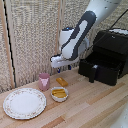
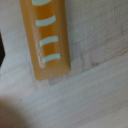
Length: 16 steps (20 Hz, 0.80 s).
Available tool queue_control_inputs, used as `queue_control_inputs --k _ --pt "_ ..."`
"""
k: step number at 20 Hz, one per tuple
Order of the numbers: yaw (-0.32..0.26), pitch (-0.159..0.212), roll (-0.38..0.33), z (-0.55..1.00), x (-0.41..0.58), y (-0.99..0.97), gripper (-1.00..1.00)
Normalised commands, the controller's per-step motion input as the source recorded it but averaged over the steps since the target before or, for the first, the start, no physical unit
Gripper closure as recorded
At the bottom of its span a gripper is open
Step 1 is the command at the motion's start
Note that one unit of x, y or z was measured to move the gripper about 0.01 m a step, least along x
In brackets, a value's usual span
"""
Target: Extend the gripper towards the air fryer handle. Grasp the air fryer handle and pull it to open the air fryer. Release the air fryer handle and move the gripper to the bread. Grasp the bread with the gripper and move it to the air fryer basket. Release the bread inside the air fryer and retract the gripper.
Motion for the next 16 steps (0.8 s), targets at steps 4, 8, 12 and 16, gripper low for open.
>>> queue_control_inputs --k 4,8,12,16 --pt "-0.134 0.107 0.031 -0.23 0.215 0.0 -1.0" --pt "-0.084 0.17 0.043 -0.28 0.093 0.0 -1.0" --pt "-0.015 0.189 0.024 -0.25 0.117 -0.01 -1.0" --pt "0.037 0.113 0.023 -0.21 0.154 -0.06 -1.0"
